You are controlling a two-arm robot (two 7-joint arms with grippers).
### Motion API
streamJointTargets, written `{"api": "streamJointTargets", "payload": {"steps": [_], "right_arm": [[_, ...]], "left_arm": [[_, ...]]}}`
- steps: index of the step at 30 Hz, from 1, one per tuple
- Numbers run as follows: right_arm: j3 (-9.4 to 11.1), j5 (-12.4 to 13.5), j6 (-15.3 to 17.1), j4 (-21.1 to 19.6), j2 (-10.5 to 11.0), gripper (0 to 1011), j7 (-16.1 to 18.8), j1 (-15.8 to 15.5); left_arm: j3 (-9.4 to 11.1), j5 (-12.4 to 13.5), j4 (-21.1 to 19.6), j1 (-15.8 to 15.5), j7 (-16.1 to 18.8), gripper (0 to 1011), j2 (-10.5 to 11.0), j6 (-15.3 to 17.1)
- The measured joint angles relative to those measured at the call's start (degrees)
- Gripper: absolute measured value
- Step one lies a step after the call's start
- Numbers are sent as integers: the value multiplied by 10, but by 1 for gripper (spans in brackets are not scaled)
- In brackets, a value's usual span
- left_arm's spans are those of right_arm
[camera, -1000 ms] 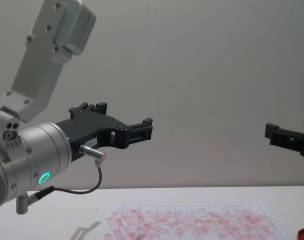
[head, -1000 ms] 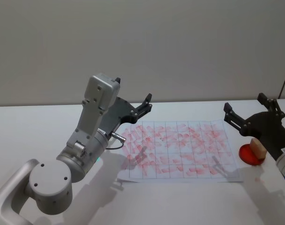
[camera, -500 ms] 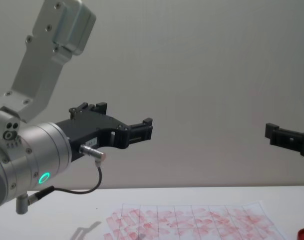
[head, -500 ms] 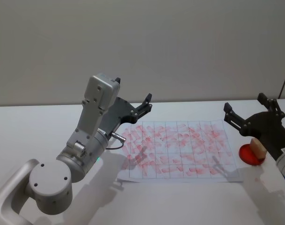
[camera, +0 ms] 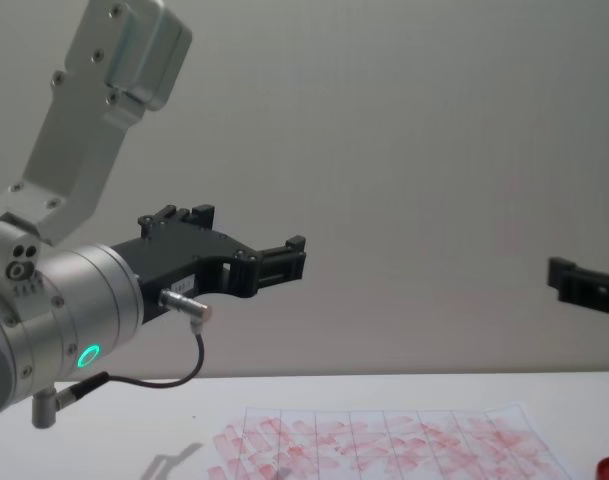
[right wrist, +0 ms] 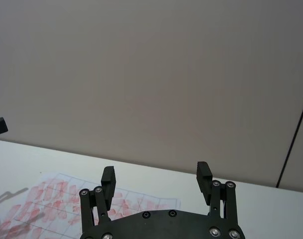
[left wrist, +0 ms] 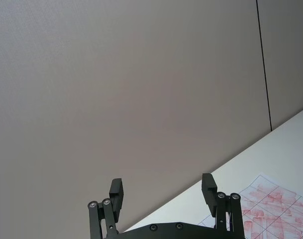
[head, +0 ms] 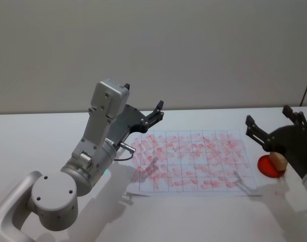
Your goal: Use the one hand to pick up the stamp and affix it onto the A4 paper.
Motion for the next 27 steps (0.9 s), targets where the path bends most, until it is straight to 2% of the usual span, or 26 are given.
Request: {"api": "streamJointTargets", "payload": {"steps": [8,19,27], "right_arm": [[8,12,23,-37,19,1001,-48,-48],[29,38,63,-75,46,1001,-133,-119],[46,52,88,-78,61,1001,-160,-140]], "left_arm": [[0,0,0,0,0,1001,0,0],[0,0,0,0,0,1001,0,0],[0,0,0,0,0,1001,0,0]]}}
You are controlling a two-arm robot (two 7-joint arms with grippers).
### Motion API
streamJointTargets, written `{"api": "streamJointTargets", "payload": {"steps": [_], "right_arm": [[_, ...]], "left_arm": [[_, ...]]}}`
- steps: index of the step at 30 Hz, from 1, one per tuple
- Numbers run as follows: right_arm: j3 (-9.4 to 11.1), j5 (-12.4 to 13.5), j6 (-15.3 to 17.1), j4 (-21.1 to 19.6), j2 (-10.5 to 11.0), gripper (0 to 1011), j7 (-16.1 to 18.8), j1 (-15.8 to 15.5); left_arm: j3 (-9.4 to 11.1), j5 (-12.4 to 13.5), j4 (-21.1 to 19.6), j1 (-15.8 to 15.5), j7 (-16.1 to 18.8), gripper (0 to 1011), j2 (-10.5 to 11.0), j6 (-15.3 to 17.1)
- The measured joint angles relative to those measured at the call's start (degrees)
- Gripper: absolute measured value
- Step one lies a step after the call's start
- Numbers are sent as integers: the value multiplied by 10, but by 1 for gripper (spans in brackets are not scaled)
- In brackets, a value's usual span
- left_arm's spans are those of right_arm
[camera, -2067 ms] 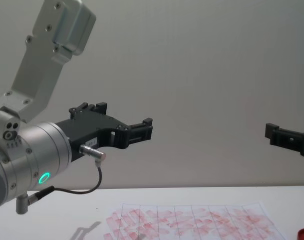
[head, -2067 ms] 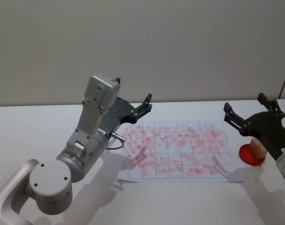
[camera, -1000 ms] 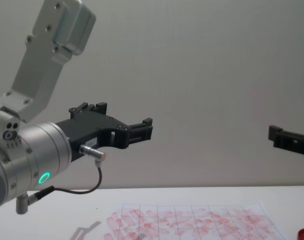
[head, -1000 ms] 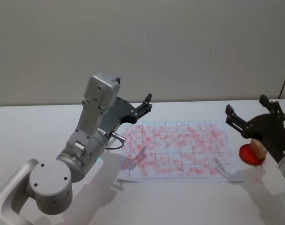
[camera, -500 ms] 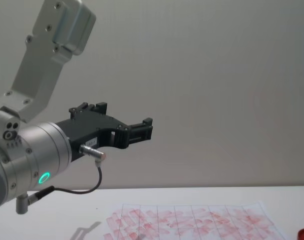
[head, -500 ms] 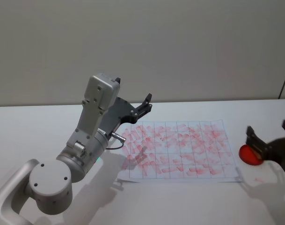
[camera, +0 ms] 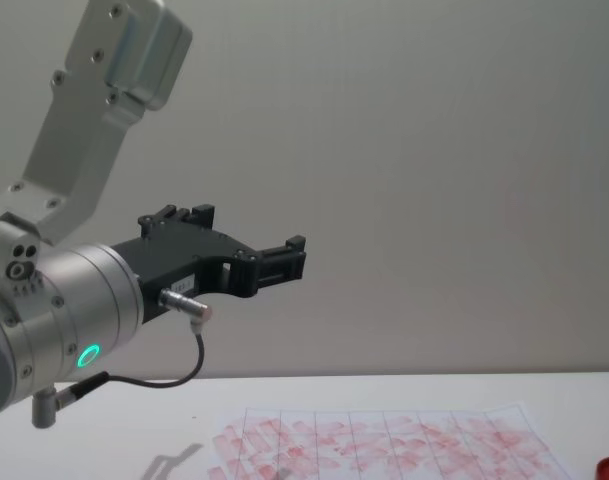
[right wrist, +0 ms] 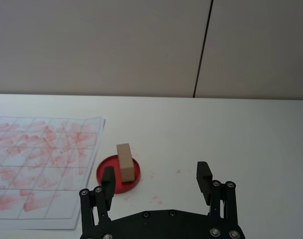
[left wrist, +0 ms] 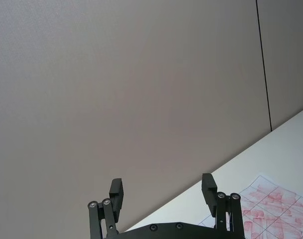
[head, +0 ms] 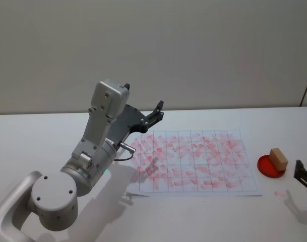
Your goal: Use the one hand to pick up the stamp and affix it onto the A4 paper.
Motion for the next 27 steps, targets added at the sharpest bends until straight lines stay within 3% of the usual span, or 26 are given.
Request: {"api": "streamJointTargets", "payload": {"steps": [11,27], "right_arm": [[9,2,26,31,3,1001,19,21],[1,-22,60,122,-17,1001,119,111]], "left_arm": [[0,0,0,0,0,1001,0,0],[0,0,0,0,0,1001,0,0]]}}
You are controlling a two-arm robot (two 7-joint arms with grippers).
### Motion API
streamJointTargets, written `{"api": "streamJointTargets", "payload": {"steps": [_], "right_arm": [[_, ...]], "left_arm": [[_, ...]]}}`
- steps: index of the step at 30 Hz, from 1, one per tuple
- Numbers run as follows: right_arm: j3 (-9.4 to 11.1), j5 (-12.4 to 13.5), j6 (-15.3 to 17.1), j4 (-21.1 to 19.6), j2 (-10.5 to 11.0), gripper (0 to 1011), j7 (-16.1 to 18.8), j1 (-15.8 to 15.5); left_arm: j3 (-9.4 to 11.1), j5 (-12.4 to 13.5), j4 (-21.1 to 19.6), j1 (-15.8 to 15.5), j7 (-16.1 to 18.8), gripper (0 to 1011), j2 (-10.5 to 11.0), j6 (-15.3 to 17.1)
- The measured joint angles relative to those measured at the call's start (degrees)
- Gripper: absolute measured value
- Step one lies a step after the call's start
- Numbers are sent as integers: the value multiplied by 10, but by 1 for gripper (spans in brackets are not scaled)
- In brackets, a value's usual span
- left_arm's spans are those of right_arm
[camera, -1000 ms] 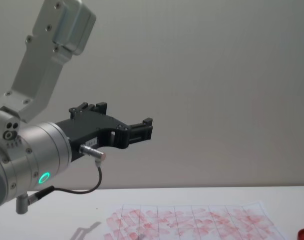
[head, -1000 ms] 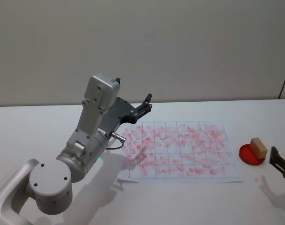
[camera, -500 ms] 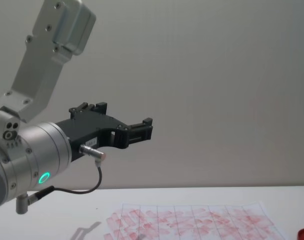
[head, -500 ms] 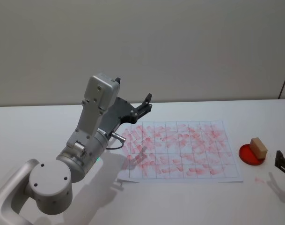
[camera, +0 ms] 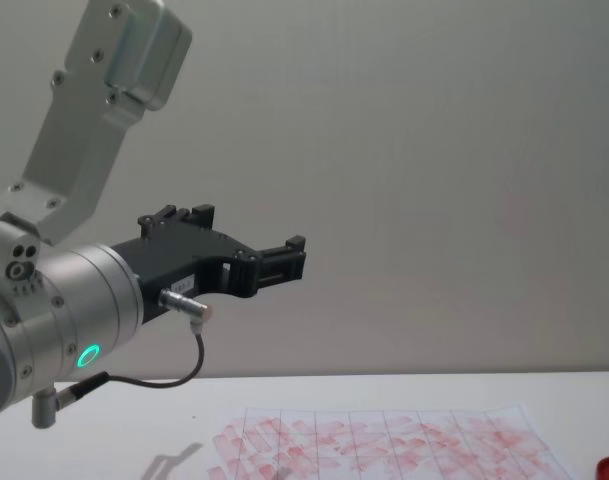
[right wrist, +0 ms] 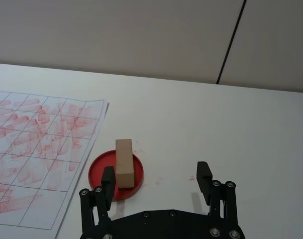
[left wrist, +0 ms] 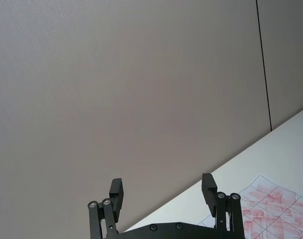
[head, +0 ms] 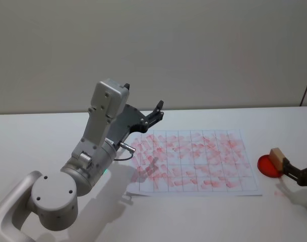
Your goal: Use the one hand to pick up the stamp and affix it onto the A4 paper.
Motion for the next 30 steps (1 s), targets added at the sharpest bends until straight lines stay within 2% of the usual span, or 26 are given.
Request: {"api": "streamJointTargets", "payload": {"steps": [9,18,30], "right_arm": [[-9,-10,15,43,-15,1001,43,36],[-17,-19,21,76,-27,1001,71,62],[-21,-27,22,93,-33,1001,85,75]], "left_arm": [[0,0,0,0,0,1001,0,0],[0,0,0,0,0,1001,0,0],[0,0,0,0,0,1001,0,0]]}}
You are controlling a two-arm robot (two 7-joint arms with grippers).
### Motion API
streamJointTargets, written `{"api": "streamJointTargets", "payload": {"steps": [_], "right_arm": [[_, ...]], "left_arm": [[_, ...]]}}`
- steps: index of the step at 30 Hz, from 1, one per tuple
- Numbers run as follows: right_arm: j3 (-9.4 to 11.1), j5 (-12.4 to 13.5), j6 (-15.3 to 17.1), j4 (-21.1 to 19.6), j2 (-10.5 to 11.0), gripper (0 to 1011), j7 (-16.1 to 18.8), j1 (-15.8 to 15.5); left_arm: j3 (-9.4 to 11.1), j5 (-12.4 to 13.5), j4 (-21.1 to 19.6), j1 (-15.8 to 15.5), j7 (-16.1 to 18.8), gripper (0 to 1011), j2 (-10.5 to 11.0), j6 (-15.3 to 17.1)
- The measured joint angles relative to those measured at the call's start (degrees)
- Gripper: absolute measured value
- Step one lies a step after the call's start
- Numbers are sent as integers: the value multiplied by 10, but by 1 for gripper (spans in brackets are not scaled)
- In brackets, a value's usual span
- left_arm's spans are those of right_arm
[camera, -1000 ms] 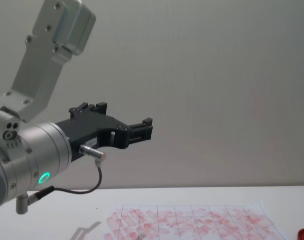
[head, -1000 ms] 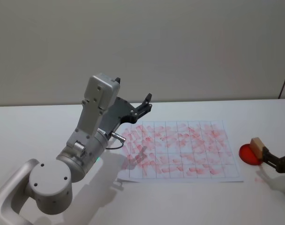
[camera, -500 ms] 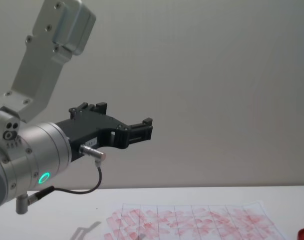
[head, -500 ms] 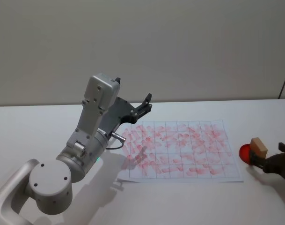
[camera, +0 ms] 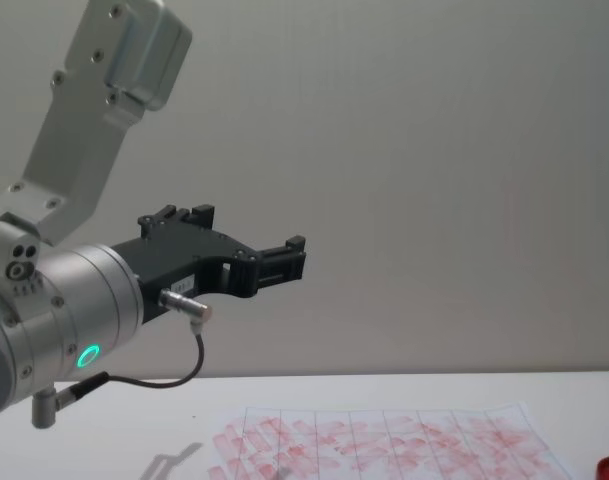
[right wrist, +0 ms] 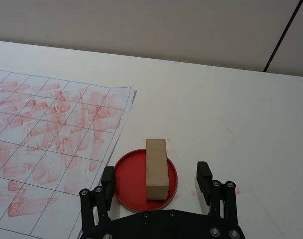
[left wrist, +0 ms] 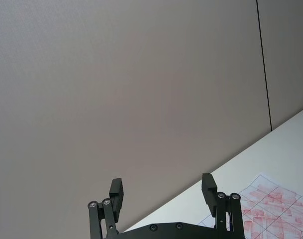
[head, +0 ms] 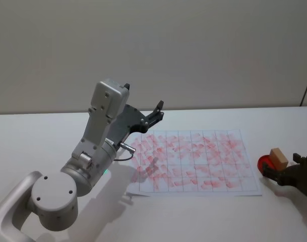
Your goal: Use the one hand to pick up the stamp and affix it onto the A4 paper.
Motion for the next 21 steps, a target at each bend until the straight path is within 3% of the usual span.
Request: {"api": "streamJointTargets", "payload": {"steps": [11,21], "right_arm": [[1,-2,-4,-7,1,999,-9,-8],[2,-2,-5,-10,2,746,-12,-10]], "left_arm": [[0,0,0,0,0,1001,0,0],[0,0,0,0,0,1001,0,0]]}}
